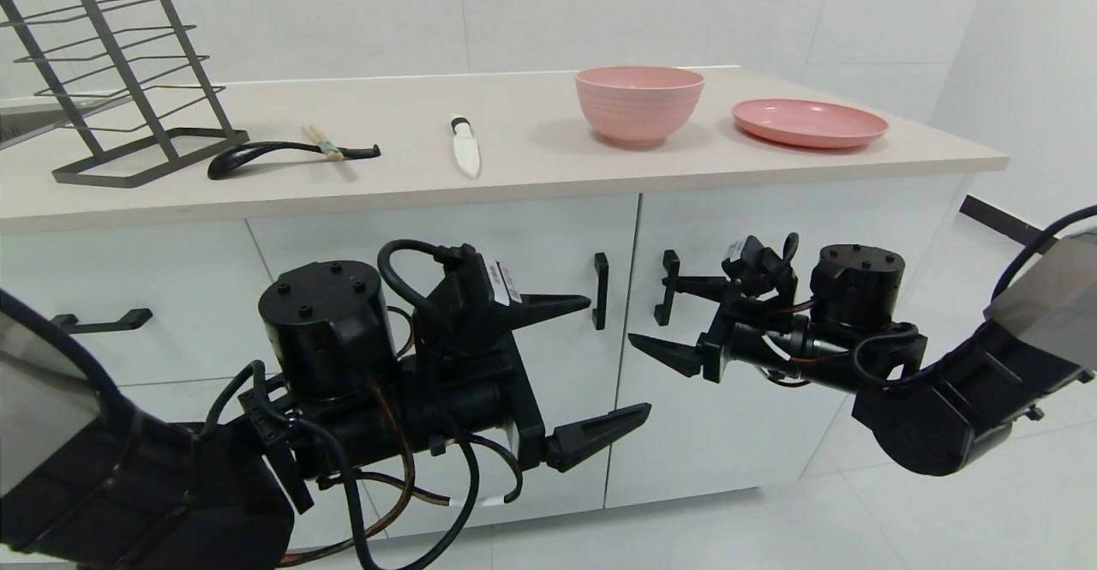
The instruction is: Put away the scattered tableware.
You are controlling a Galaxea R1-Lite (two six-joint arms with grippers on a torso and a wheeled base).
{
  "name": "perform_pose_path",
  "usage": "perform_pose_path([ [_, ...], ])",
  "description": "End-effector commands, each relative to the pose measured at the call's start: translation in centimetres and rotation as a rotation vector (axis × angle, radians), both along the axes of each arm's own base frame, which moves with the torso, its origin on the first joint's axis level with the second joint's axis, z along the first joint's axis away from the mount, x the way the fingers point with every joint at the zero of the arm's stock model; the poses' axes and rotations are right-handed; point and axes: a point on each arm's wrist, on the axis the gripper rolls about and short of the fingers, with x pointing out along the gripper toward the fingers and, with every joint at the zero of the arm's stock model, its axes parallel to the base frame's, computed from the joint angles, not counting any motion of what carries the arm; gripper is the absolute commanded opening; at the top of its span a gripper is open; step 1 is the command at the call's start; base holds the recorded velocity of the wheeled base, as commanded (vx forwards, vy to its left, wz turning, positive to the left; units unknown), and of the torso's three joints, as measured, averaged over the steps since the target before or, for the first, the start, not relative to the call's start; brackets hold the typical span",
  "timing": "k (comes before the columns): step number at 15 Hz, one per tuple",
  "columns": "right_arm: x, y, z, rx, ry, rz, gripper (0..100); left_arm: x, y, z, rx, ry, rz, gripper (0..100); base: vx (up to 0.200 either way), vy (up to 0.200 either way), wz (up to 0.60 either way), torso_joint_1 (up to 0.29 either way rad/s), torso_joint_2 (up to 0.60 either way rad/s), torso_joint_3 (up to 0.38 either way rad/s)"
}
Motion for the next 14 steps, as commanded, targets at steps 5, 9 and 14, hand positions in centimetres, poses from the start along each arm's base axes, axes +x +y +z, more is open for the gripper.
perform_pose_path([
  [5, 0.0, 0.2, -0.9, 0.025, -0.004, 0.095, 100, 0.8, -1.0, -0.5, 0.004, 0.003, 0.028, 100, 0.000, 0.000, 0.00, 0.000, 0.00, 0.000],
  [9, -2.0, -0.4, -0.9, 0.037, 0.005, 0.166, 100, 1.2, -1.5, -0.7, 0.002, 0.007, 0.031, 100, 0.000, 0.000, 0.00, 0.000, 0.00, 0.000],
  [14, -7.9, -2.6, -0.2, 0.026, 0.081, 0.220, 100, 2.2, -3.9, -0.6, -0.023, -0.015, 0.025, 100, 0.000, 0.000, 0.00, 0.000, 0.00, 0.000],
])
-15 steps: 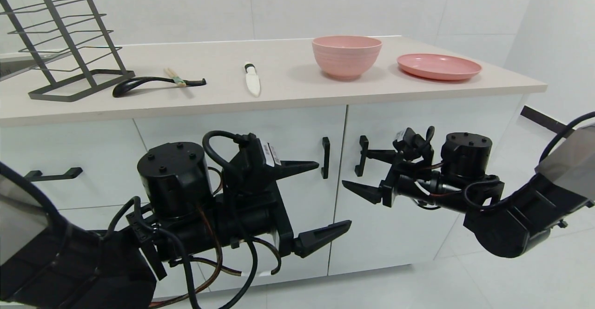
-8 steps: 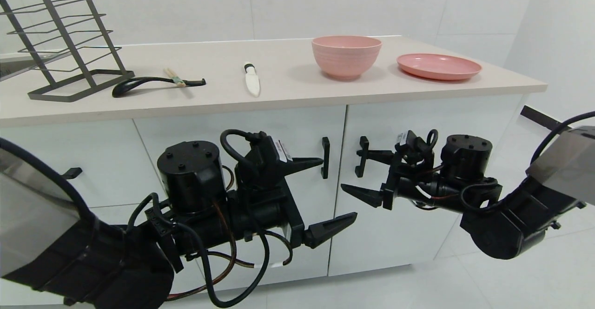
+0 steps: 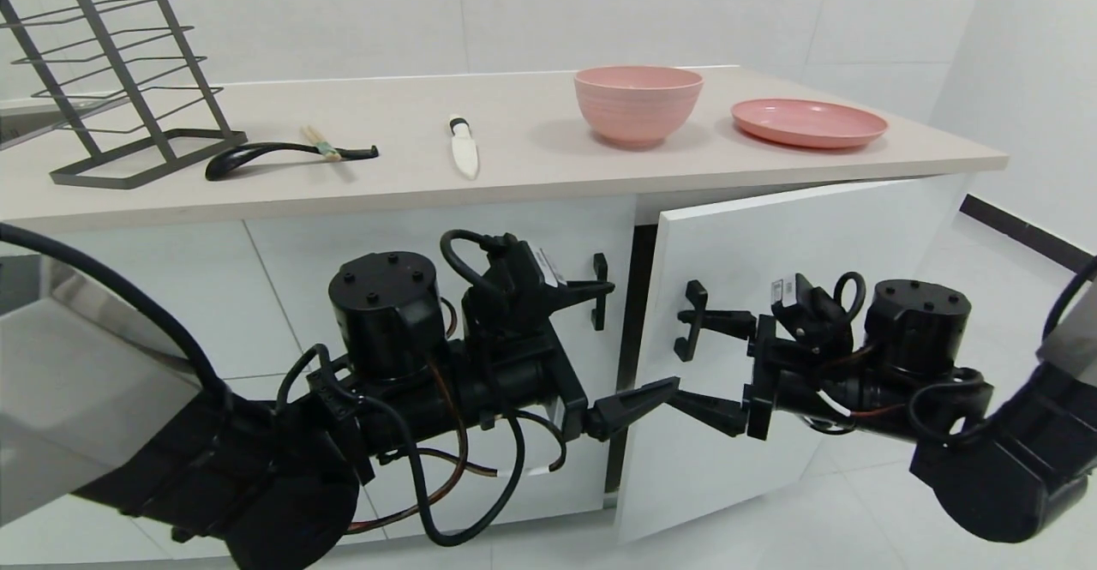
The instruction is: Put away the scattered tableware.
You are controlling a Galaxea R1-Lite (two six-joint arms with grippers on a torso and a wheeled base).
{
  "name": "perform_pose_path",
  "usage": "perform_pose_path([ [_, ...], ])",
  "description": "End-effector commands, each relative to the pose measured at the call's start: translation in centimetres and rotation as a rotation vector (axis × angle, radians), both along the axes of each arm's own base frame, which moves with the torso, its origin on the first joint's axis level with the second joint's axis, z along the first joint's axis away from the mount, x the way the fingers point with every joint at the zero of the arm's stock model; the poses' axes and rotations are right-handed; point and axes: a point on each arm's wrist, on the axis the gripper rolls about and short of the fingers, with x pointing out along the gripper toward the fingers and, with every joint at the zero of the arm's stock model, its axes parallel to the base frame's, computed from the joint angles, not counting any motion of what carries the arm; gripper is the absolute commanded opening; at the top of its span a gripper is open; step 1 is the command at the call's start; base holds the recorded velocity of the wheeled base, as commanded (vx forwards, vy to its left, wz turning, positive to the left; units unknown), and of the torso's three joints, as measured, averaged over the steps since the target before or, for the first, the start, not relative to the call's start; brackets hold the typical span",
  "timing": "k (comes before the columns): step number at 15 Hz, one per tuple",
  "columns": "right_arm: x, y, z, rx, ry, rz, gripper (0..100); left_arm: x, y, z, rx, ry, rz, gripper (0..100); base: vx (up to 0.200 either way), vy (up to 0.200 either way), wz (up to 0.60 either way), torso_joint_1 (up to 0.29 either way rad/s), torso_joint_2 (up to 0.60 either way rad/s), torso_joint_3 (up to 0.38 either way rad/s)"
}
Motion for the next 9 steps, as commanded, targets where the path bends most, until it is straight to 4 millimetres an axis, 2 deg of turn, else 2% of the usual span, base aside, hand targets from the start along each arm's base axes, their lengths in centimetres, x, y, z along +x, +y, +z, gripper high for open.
perform_pose_path([
  [1, -3.5, -1.4, 0.9, 0.000, 0.028, 0.044, 100, 0.5, -2.0, -0.5, -0.007, -0.007, -0.014, 100, 0.000, 0.000, 0.00, 0.000, 0.00, 0.000],
  [5, -5.5, -2.1, 1.3, 0.002, 0.030, 0.055, 100, 1.6, -5.3, -0.3, -0.048, -0.046, -0.041, 100, 0.000, 0.000, 0.00, 0.000, 0.00, 0.000],
  [8, -5.8, -2.3, 1.2, -0.001, 0.039, 0.055, 100, 2.6, -7.2, -0.2, -0.079, -0.072, -0.050, 100, 0.000, 0.000, 0.00, 0.000, 0.00, 0.000],
  [9, -5.7, -2.4, 1.1, -0.002, 0.041, 0.047, 100, 2.2, -7.8, -0.3, -0.085, -0.077, -0.070, 100, 0.000, 0.000, 0.00, 0.000, 0.00, 0.000],
])
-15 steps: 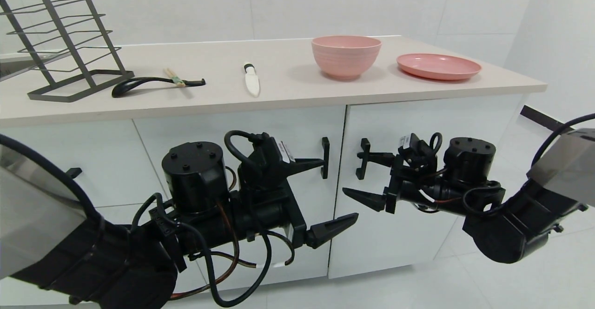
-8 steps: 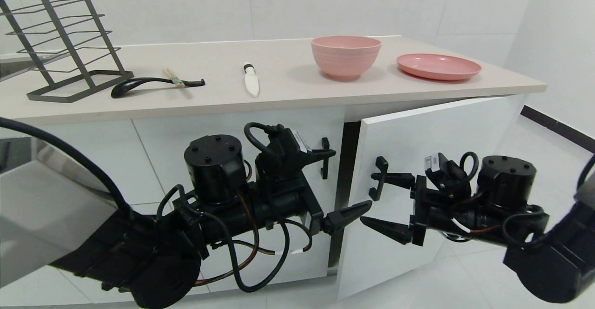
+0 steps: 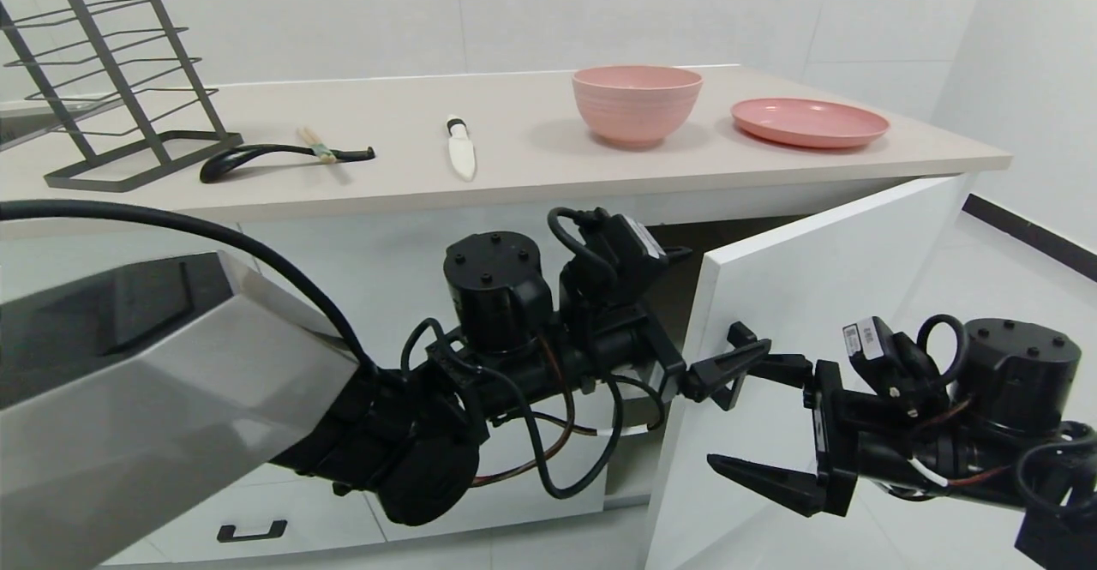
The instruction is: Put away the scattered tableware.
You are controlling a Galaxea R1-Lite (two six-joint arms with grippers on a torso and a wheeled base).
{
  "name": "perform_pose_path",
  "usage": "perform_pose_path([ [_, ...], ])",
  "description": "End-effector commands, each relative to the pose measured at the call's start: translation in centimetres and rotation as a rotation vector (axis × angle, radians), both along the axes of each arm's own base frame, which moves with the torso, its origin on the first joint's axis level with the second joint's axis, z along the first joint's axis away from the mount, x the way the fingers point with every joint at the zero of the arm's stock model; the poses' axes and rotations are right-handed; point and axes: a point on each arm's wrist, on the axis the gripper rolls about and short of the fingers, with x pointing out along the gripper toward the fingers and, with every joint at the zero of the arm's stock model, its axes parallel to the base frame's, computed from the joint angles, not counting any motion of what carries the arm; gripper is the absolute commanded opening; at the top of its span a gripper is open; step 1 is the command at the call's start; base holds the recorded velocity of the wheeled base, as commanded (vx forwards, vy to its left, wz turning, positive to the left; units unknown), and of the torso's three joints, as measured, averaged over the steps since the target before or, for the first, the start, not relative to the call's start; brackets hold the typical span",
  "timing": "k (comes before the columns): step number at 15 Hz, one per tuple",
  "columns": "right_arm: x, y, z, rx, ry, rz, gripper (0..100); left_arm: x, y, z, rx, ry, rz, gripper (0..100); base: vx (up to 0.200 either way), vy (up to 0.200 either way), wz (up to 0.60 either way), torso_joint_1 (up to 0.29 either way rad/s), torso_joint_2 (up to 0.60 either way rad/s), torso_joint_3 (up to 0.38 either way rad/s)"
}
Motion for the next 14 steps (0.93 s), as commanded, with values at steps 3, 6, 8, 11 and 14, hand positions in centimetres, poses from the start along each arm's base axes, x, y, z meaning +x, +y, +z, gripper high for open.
perform_pose_path([
  [3, 0.2, -0.4, 0.1, 0.002, -0.008, -0.021, 100, -1.6, -2.4, -1.0, -0.016, 0.014, -0.074, 100, 0.000, 0.000, 0.00, 0.000, 0.00, 0.000],
  [6, 0.8, -0.5, -0.6, -0.007, 0.013, -0.032, 100, -1.7, -2.6, -1.3, -0.022, 0.014, -0.078, 100, 0.000, 0.000, 0.00, 0.000, 0.00, 0.000],
  [8, 1.7, -1.1, -0.9, -0.008, 0.016, -0.068, 100, -1.5, -2.4, -1.4, -0.027, 0.010, -0.072, 100, 0.000, 0.000, 0.00, 0.000, 0.00, 0.000],
  [11, 2.4, -2.1, -0.9, -0.007, 0.014, -0.110, 100, -1.5, -2.4, -1.4, -0.029, 0.008, -0.070, 100, 0.000, 0.000, 0.00, 0.000, 0.00, 0.000],
  [14, 2.7, -2.7, -0.9, -0.007, 0.009, -0.140, 100, -1.7, -2.5, -1.2, -0.038, 0.000, -0.077, 100, 0.000, 0.000, 0.00, 0.000, 0.00, 0.000],
])
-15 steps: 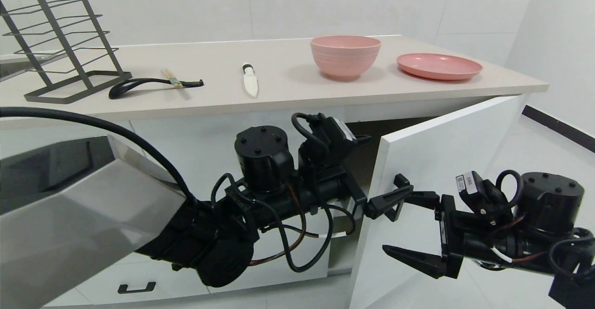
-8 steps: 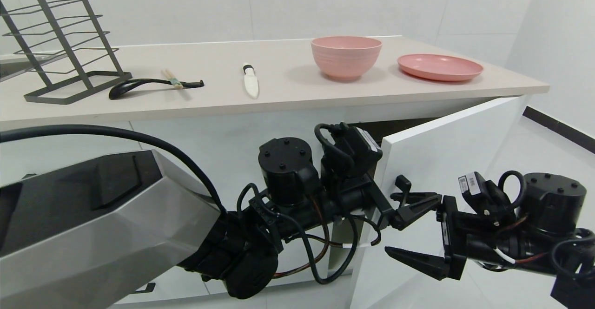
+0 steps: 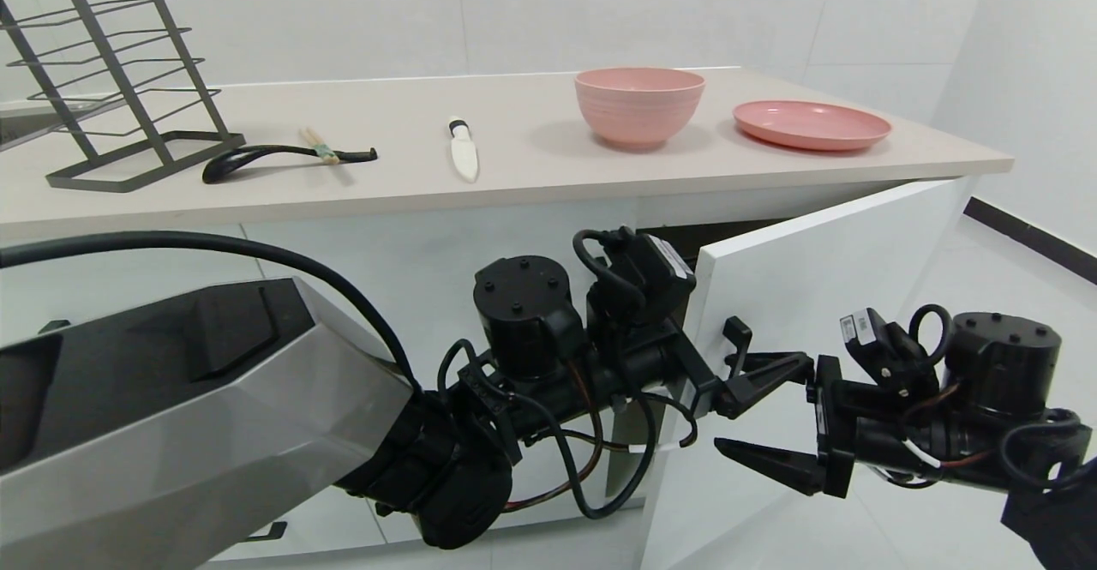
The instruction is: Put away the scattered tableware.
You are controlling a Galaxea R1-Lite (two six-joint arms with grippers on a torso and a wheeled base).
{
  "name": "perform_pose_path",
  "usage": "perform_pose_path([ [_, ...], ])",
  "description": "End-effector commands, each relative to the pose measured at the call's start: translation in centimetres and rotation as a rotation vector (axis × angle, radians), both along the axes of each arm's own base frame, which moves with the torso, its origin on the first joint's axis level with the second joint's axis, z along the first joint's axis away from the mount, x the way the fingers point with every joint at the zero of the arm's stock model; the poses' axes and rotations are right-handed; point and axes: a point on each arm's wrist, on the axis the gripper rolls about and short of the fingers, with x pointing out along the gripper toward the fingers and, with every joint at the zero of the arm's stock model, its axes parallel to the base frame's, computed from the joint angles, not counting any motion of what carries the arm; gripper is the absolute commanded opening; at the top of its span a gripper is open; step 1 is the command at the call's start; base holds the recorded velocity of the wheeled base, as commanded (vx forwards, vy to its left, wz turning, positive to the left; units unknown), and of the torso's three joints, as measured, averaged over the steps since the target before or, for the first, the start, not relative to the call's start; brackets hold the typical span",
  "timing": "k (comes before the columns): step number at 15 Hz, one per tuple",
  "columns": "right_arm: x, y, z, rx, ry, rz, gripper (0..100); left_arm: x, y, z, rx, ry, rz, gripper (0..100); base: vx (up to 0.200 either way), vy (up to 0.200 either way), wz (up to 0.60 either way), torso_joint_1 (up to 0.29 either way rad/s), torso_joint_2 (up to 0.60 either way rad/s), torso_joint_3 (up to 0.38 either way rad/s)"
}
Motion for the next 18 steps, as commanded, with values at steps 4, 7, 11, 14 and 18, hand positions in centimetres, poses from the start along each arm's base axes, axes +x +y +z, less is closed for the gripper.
perform_pose_path([
  [4, 0.3, -1.3, 0.1, -0.004, -0.016, -0.062, 100, -0.5, -0.1, -0.7, 0.021, 0.015, -0.018, 100, 0.000, 0.000, 0.00, 0.000, 0.00, 0.000],
  [7, -1.2, -1.6, 2.2, -0.002, -0.106, -0.075, 100, -0.8, -0.2, -0.7, 0.011, 0.007, -0.022, 100, 0.000, 0.000, 0.00, 0.000, 0.00, 0.000],
  [11, -6.8, -2.8, 4.0, -0.007, -0.177, -0.105, 100, -1.0, 0.2, -1.5, 0.016, 0.020, -0.020, 100, 0.000, 0.000, 0.00, 0.000, 0.00, 0.000],
  [14, -9.0, -2.8, 5.6, 0.015, -0.271, -0.087, 100, -0.9, 0.1, -1.9, 0.015, 0.019, -0.020, 100, 0.000, 0.000, 0.00, 0.000, 0.00, 0.000],
  [18, -10.7, -3.1, 6.9, 0.036, -0.362, -0.089, 100, -0.7, -0.1, -2.8, 0.031, 0.032, -0.019, 100, 0.000, 0.000, 0.00, 0.000, 0.00, 0.000],
])
